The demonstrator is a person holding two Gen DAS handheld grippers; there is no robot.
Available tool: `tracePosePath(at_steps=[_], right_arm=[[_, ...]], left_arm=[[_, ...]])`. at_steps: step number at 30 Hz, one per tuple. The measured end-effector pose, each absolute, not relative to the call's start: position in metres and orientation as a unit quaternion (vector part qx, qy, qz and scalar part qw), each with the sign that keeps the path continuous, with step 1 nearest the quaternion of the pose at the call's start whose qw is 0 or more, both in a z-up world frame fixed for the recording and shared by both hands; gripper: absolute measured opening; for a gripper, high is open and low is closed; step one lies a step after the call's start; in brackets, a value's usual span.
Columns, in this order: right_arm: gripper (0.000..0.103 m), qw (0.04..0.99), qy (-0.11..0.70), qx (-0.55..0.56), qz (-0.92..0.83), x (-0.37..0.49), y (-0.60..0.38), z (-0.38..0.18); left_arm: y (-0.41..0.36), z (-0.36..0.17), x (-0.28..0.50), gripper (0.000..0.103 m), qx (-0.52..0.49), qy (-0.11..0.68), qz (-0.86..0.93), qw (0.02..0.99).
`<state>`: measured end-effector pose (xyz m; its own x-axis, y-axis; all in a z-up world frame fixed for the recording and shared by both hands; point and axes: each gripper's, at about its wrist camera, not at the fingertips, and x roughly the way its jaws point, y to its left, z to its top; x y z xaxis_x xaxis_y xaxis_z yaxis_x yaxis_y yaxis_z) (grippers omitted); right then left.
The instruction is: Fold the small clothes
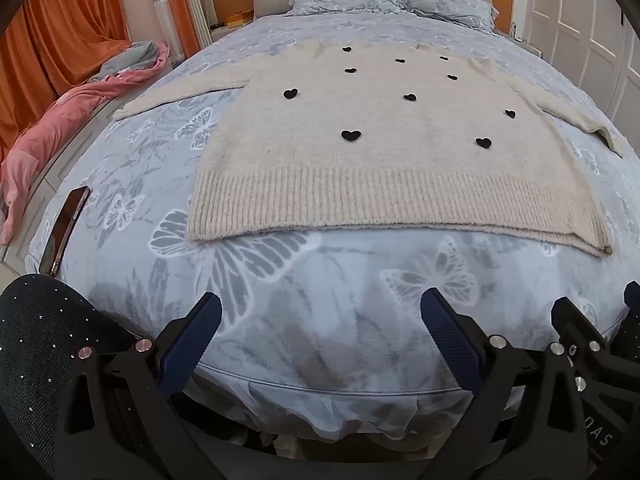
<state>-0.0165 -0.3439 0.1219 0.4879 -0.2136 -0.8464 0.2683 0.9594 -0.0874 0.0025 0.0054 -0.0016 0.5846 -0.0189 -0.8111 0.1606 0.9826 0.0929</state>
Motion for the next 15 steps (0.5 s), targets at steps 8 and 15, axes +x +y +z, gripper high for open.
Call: tracePosePath(at_steps=[8,15], right_arm=[[0.098,0.861,0.487,0.03,-0.14,-0.0166,-0.3448,0.1211],[0.098,0.862,0.487,0.03,-0.14,-0.0165,-0.3448,0.121]], left_arm=[[0.005,-0.002,0.0016,0.097,0.08,0.449,-0.05,0.888],[0.0031,-0.0006,-0.0009,0.097,0.082,0.445,-0.047,0.89]])
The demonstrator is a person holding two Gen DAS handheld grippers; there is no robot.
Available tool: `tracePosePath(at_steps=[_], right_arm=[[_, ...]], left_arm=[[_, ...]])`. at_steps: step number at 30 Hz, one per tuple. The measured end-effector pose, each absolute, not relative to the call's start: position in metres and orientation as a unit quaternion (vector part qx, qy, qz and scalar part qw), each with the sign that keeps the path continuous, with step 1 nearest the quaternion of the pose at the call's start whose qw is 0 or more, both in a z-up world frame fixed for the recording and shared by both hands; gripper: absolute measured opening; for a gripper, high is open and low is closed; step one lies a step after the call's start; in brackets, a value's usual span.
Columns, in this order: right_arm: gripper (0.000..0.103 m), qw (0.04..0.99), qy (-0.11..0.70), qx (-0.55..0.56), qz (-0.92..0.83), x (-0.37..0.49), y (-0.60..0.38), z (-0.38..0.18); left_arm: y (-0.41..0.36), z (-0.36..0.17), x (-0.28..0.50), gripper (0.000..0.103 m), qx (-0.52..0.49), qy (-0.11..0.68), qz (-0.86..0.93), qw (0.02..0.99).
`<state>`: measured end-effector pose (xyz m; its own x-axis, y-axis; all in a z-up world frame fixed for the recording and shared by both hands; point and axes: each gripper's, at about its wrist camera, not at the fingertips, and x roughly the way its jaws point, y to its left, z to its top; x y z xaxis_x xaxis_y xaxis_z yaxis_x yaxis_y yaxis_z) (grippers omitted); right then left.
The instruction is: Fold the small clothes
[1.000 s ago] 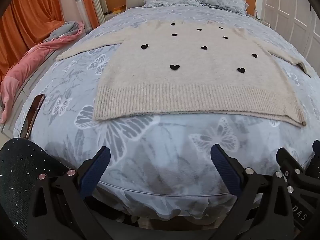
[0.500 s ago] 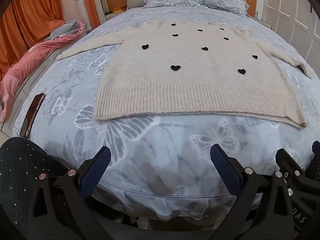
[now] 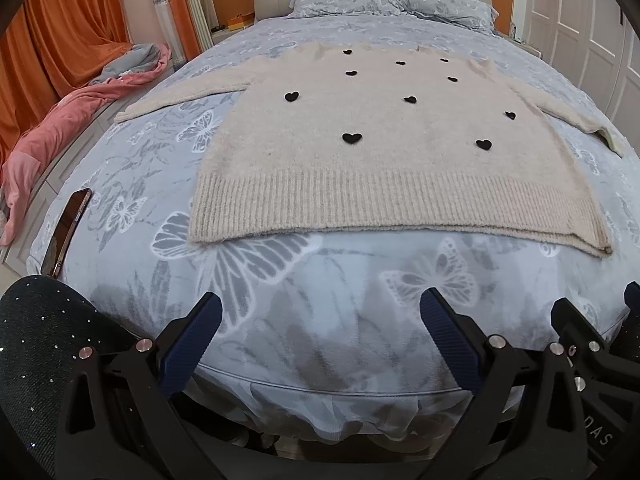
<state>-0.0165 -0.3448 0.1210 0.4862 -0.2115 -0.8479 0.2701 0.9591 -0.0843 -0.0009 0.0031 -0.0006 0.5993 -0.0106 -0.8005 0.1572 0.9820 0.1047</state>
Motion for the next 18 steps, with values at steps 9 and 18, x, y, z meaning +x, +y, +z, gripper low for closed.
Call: tracePosePath(at_steps=[9,18], right_arm=[[0.098,0.862,0.486,0.028,-0.14,-0.0164,-0.3444,0.1217],[0.098,0.862,0.486,0.028,-0.14,-0.0166,-0.3439,0.1216]], left_arm=[[0.0024,0.0016,-0.0017,0.097,0.083,0.442,-0.046,0.892],[0.0023,0.0016,-0.0019,0.097,0.084,0.442,-0.045,0.892]])
